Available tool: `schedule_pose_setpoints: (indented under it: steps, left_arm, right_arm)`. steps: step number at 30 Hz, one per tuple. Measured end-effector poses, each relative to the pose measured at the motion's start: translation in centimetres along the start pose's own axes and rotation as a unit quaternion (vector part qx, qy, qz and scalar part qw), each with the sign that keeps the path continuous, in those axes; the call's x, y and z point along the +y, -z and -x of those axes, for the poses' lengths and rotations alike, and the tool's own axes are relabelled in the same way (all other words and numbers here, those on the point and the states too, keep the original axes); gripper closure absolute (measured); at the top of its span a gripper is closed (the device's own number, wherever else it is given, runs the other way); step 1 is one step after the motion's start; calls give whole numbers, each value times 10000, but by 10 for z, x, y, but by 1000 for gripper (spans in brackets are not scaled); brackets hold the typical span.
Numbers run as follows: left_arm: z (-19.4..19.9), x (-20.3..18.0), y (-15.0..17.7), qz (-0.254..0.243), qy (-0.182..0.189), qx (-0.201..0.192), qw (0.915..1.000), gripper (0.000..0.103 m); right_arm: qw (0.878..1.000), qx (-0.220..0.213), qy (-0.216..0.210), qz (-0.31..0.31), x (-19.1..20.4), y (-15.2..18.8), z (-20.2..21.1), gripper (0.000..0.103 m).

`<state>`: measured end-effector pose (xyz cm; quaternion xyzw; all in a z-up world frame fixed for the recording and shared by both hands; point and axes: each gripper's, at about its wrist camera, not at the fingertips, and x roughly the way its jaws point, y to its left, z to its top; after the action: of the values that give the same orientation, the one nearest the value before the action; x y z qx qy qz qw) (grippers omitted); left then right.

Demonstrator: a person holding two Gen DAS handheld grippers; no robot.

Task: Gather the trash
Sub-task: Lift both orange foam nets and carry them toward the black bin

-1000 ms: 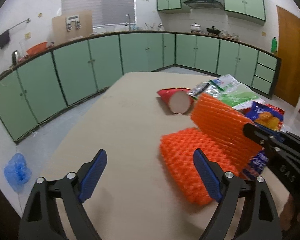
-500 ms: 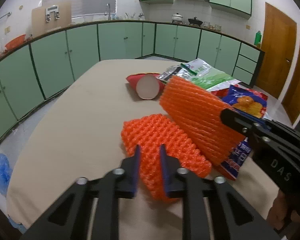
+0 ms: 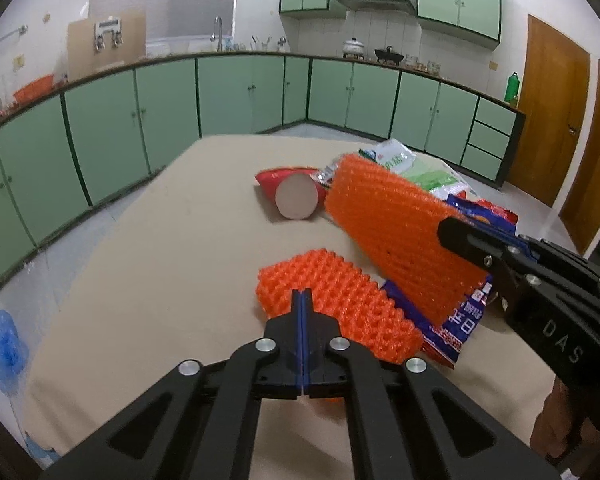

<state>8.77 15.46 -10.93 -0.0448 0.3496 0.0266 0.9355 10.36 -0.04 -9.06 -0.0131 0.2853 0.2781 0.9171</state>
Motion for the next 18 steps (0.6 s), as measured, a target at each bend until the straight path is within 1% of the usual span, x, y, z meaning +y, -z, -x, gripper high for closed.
schedule_pose_setpoints:
  steps: [1,3,4,5,6,9,12,13,15,17,18]
  left_arm:
    - [-1,0,1,21,4,41,10000,100]
    - [-4,-1,3,35,21,99,9999,86]
    - [-4,-2,4,34,10,107,9999,69]
    - [-5,-4,4,30,-21,95,9999,55]
    - [-5,-5,6,25,-38,80,10000,54]
    - [-14,-8,9,-10,-39,196,9998,53]
    - [-26,-6,12,57,55,360,9993,54]
    - [-27,-6,13,63,86,368,9993,62]
    - [-26,-9,13,7,74,299,9995,69]
    - [-23,-13,11,-154,-45,177,9997,89]
    - [-22,-14,11,-176,-66,157,9997,91]
  right_arm:
    - [10000,24,8,-10,-1,1,0,92]
    - [10000,57,30,-23,-2,2,-1,92]
    - [10000,69,42,-33,-3,3,-1,92]
    - [10000,72,50,-39,-4,3,0,92]
    - [9999,73,58,-44,-5,4,0,92]
    - [9999,81,82,-62,-9,4,0,92]
    - [9998,103,100,-99,-13,5,0,92]
    - [9998,115,106,-110,-14,6,-1,92]
    - [9997,142,114,-132,-16,6,-2,92]
    - [9997,156,115,-162,-17,6,-3,92]
    - [9997,158,105,-184,-18,6,-3,92]
